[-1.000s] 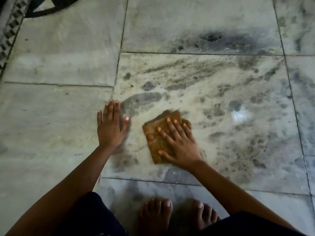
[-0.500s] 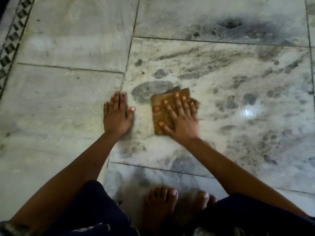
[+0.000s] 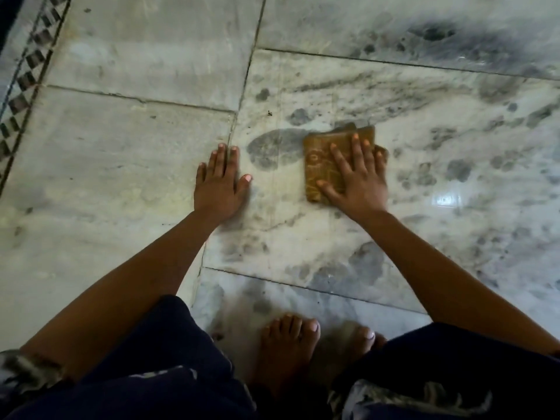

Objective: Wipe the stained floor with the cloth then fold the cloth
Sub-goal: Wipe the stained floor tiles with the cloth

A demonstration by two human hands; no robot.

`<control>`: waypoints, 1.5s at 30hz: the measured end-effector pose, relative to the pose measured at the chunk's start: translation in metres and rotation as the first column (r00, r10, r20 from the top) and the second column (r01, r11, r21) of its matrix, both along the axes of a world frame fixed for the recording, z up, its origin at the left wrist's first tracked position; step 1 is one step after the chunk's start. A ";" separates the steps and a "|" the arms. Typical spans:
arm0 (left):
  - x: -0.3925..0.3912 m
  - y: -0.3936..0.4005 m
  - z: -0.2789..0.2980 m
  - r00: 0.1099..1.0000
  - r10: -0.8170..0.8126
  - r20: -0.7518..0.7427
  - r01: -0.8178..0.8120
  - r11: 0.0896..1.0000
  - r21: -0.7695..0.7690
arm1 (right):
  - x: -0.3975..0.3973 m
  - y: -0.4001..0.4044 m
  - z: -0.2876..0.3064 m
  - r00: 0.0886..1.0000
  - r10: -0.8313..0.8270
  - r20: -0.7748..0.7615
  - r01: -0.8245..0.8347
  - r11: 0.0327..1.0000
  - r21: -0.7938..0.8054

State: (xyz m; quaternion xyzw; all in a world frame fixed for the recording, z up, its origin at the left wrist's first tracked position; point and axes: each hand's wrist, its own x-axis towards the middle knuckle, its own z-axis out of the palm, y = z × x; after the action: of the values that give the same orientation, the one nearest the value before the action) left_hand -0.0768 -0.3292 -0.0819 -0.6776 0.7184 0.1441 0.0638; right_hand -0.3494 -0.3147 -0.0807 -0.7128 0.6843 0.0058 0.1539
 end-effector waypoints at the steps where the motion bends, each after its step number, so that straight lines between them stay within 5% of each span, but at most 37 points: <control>1: -0.001 0.000 0.000 1.000 0.003 -0.002 -0.003 1.000 0.007 | 0.012 -0.002 -0.001 0.999 0.051 -0.011 -0.050 0.999 0.016; 7: -0.004 0.001 -0.001 1.000 0.002 0.016 -0.002 1.000 0.002 | 0.038 0.077 -0.011 0.949 0.314 0.016 -0.312 0.947 -0.071; 12: -0.009 0.004 -0.003 1.000 0.024 -0.012 -0.024 0.999 -0.034 | -0.040 0.122 -0.008 0.999 -0.025 0.025 0.027 0.996 -0.086; 16: -0.008 0.005 -0.005 1.000 0.029 -0.001 -0.029 0.999 -0.028 | -0.088 0.096 -0.003 0.948 -0.318 0.005 0.318 0.945 -0.077; 19: -0.009 0.004 -0.004 0.999 0.035 -0.004 -0.035 0.999 -0.035 | -0.088 0.063 0.000 0.924 -0.381 0.020 0.381 0.923 -0.045; 27: -0.013 0.006 -0.008 0.997 0.072 -0.023 -0.073 0.994 -0.075 | -0.036 0.118 -0.009 0.999 0.047 0.016 -0.046 0.997 -0.054; 36: -0.016 0.008 -0.010 0.994 0.101 -0.030 -0.103 0.992 -0.075 | -0.059 0.095 -0.004 0.960 -0.280 0.028 0.281 0.959 -0.048; 45: -0.017 0.008 -0.011 0.994 0.104 -0.038 -0.107 0.990 -0.091 | -0.021 0.141 -0.008 0.995 0.102 -0.019 -0.102 0.995 -0.009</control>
State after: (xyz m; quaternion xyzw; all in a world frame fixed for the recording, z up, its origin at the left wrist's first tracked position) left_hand -0.0939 -0.3213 -0.0933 -0.7145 0.6884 0.1247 0.0126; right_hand -0.3701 -0.1739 -0.0884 -0.7475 0.6483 0.0168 0.1436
